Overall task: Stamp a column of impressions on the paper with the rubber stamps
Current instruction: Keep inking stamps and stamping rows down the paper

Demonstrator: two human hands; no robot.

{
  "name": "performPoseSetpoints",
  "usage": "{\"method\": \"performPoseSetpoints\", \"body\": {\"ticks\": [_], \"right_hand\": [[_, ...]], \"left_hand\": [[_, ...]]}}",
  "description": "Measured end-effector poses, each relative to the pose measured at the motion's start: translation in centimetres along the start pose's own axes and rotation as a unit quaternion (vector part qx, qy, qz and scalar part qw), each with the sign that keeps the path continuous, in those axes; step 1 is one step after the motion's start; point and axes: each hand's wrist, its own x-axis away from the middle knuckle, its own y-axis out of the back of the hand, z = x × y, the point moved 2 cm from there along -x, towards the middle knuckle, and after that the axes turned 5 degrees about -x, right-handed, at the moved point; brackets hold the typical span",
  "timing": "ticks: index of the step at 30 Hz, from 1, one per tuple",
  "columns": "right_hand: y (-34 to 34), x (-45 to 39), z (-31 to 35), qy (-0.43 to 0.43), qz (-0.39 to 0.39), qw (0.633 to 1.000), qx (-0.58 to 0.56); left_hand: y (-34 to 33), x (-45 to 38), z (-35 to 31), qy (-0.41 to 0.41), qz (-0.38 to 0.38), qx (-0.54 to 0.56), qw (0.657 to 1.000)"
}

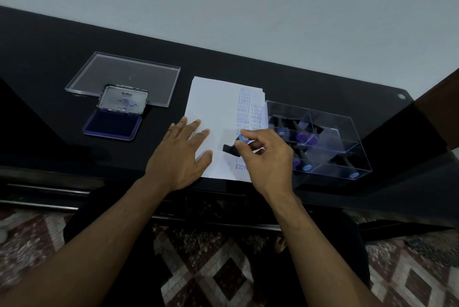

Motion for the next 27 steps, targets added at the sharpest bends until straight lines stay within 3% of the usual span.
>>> {"method": "performPoseSetpoints", "body": {"ticks": [6,14,27], "right_hand": [[1.2,-0.2,-0.1,-0.128,-0.086,0.978,-0.142],[1.6,-0.5,0.1,-0.231,-0.122,0.917,-0.301],[1.7,-0.6,-0.2,-0.249,-0.117,0.912,-0.304]], "left_hand": [[0.1,0.1,-0.1,-0.001,-0.004,0.007,1.000],[0.2,0.1,-0.1,0.002,-0.002,0.009,1.000],[0.0,0.1,0.0,0.002,0.004,0.009,1.000]]}}
